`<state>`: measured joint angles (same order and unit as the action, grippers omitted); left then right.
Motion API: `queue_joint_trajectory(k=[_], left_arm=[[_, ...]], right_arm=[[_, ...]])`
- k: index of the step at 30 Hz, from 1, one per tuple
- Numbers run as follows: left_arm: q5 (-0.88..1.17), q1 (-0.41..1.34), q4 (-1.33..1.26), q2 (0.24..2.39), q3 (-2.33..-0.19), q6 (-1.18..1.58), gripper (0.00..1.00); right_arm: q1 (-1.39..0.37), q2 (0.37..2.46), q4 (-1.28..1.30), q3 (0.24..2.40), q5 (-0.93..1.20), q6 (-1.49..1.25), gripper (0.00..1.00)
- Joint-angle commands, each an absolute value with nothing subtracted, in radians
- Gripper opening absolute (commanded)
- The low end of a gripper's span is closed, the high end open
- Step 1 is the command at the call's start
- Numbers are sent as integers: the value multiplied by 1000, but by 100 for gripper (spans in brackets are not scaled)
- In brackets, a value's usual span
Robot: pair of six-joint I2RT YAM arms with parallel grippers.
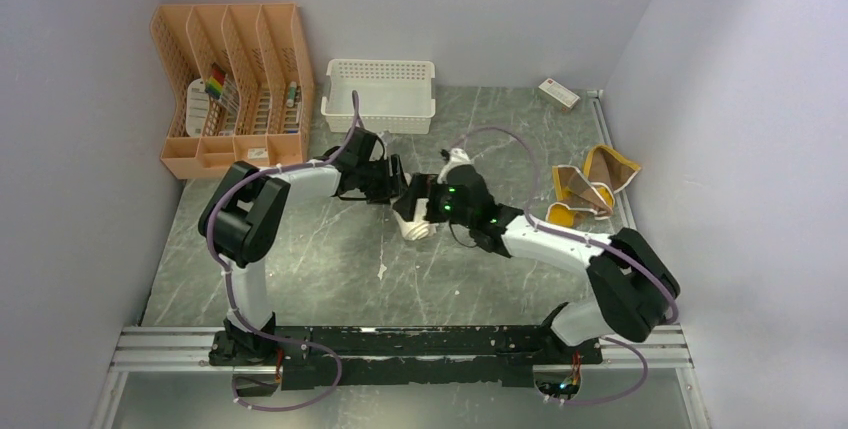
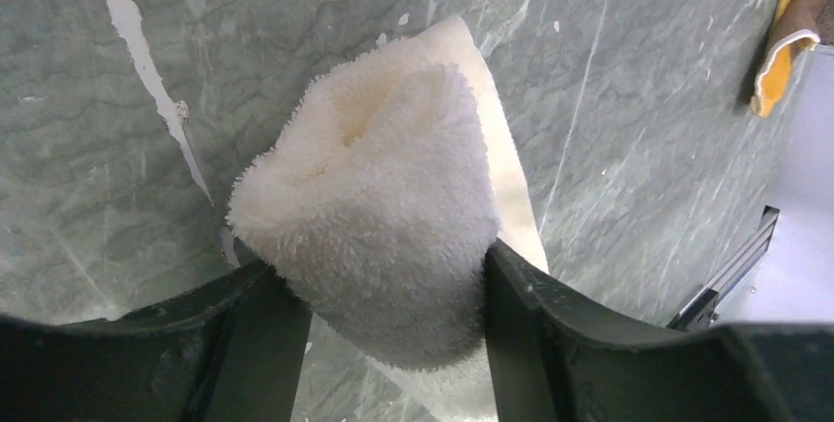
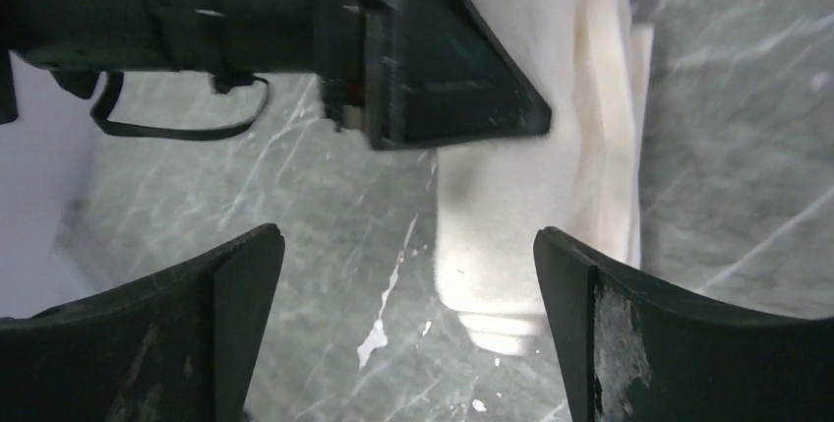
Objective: Roll the towels
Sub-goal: Roll the towel at the center of the board.
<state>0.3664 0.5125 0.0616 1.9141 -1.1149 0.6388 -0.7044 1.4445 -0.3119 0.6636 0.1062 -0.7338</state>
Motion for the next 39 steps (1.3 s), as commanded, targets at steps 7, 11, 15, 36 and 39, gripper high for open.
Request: queue_joint_trajectory(k=[7, 11, 15, 36, 39], left_arm=[[279, 524, 155, 1940, -1155, 564, 58], [282, 523, 165, 1943, -1157, 556, 56], [297, 524, 167, 1950, -1157, 554, 57], [365, 525, 160, 1986, -1168, 559, 56], [373, 523, 160, 1986, -1170, 559, 56]], right_arm=[[-1129, 1648, 294, 1053, -763, -315, 100], [-1183, 1744, 325, 1080, -847, -309, 100], [-1202, 1796, 323, 1076, -902, -310, 100], [-1248, 1982, 203, 1162, -1054, -131, 100], [-1243, 2010, 177, 1172, -1058, -92, 100]])
